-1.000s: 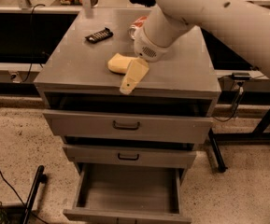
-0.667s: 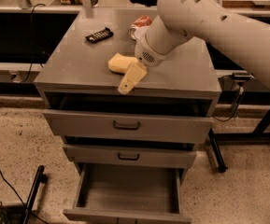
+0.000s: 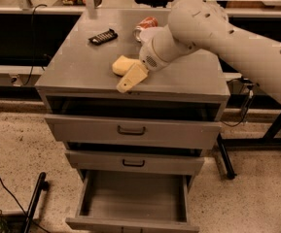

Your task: Place sponge into bottom drawer

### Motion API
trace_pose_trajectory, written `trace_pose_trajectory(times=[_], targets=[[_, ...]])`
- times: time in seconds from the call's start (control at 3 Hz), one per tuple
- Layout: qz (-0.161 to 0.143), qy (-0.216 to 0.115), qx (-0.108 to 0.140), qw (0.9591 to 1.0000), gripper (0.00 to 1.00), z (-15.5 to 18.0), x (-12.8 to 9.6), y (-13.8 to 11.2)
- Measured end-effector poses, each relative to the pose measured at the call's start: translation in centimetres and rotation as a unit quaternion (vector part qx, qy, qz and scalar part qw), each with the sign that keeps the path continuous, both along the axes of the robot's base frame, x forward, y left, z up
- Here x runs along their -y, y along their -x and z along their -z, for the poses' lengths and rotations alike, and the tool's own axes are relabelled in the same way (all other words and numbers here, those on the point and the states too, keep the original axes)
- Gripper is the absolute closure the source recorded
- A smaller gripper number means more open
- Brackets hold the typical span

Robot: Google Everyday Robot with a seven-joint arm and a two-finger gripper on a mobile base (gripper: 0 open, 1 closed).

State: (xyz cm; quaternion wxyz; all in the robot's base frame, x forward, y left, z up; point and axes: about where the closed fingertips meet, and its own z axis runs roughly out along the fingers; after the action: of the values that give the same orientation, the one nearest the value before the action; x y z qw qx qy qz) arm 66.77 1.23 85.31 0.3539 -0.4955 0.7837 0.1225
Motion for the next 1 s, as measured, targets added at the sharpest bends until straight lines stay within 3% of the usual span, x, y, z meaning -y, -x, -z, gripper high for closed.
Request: trace_pose_trajectory(times=[0.33,0.67,1.0], targets=[[0.013,-0.036,-0.001,0.9993,0.08,0.6,-0.7,-1.4],[0.033,-0.049,-0.011,0.9982,0.30,1.8,-0.5,-2.3],[0.053,-0.041,-0.023,0.9975,0.53,2.9,-0.2,-2.7]])
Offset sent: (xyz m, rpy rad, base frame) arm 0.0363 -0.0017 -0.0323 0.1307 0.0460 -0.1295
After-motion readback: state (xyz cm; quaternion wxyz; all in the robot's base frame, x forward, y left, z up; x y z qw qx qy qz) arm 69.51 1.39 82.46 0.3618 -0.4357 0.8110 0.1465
